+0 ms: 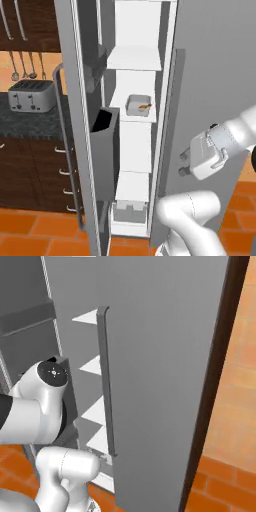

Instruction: Take the meat container that has the chicken drumstick and place it on the second highest rack of the freezer. Then take the vegetable container that has the squash and garlic and place it on the highest rack of the freezer.

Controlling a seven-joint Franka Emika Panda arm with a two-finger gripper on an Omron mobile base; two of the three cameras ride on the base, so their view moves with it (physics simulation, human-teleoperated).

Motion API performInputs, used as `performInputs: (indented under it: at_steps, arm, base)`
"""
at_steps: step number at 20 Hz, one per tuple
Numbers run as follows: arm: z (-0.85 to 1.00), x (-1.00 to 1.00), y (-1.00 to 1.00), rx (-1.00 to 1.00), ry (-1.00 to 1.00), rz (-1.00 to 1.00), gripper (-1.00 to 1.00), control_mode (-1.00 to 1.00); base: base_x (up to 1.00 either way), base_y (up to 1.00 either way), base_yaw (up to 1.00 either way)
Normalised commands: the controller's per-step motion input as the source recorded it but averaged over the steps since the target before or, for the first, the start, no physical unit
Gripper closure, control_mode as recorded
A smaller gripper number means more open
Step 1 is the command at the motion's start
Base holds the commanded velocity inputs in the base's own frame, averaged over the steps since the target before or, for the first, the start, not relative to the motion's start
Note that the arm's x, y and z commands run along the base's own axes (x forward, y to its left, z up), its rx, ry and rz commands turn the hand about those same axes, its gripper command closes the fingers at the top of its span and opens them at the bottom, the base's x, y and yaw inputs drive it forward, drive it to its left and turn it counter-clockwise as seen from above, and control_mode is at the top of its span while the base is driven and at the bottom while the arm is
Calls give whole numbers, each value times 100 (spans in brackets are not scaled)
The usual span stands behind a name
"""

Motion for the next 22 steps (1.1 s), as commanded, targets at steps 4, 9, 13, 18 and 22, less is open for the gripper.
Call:
performInputs:
  at_steps: [4,9,13,18,22]
  arm:
    - [0,0,0,0,0,0,-100,100]
    - [0,0,0,0,0,0,-100,100]
    - [0,0,0,0,0,0,-100,100]
    - [0,0,0,0,0,0,-100,100]
    - [0,0,0,0,0,0,-100,100]
  base:
    - [-71,-23,57]
    - [-69,0,67]
    - [-60,0,71]
    - [-33,8,79]
    - [-3,39,86]
